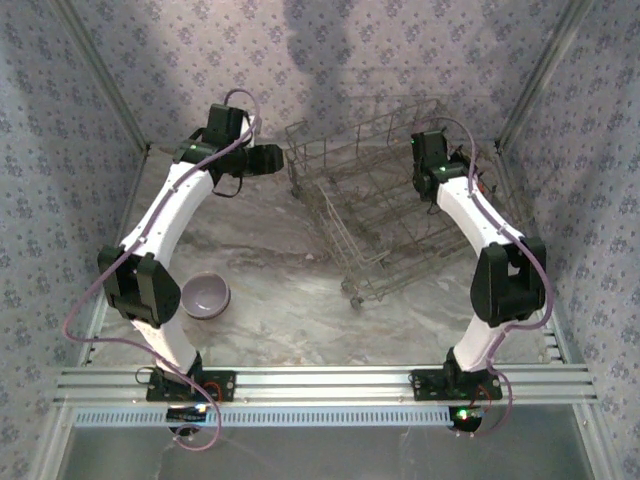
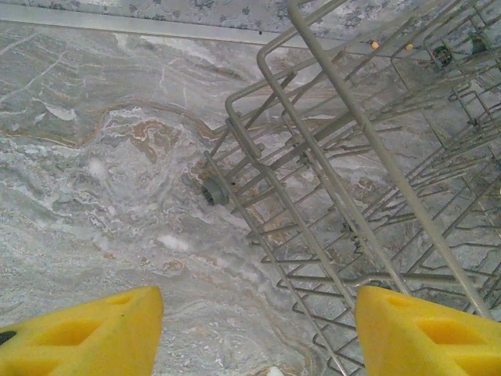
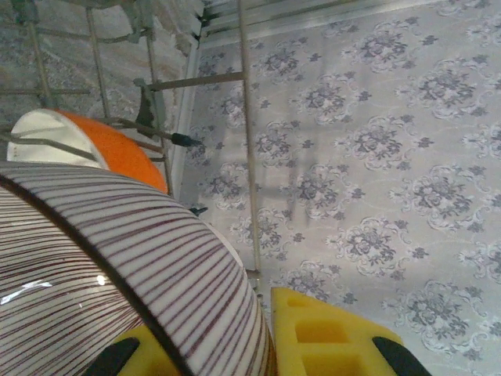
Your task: Load the bowls into the dish rack
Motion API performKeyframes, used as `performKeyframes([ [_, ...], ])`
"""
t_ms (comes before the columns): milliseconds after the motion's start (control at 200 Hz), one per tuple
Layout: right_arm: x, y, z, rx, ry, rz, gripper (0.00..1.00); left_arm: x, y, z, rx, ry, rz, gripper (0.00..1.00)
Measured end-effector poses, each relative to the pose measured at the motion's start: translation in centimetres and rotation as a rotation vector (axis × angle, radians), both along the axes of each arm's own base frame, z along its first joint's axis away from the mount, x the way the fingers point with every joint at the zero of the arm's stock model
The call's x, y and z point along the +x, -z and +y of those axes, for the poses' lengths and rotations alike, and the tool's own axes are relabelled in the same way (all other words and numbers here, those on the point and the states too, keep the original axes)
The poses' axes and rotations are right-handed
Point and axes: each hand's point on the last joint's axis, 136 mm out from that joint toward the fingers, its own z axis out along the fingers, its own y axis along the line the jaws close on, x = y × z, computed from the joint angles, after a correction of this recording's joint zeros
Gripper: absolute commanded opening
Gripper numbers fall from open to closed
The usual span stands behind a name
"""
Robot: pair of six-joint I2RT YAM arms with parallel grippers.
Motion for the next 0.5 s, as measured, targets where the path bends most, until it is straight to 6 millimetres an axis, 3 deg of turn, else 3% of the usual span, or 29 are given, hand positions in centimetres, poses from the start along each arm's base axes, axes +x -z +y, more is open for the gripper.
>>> performKeyframes([
  [335, 0.3, 2.6, -0.2, -0.051, 0.017, 0.075, 0.00, -0.2, 0.5, 0.3, 0.002, -0.005, 0.009, 0.66],
  [500, 0.3, 2.6, 0.0, -0.062, 0.017, 0.076, 0.00, -0.4, 0.3, 0.4, 0.001, -0.005, 0.005, 0.66],
])
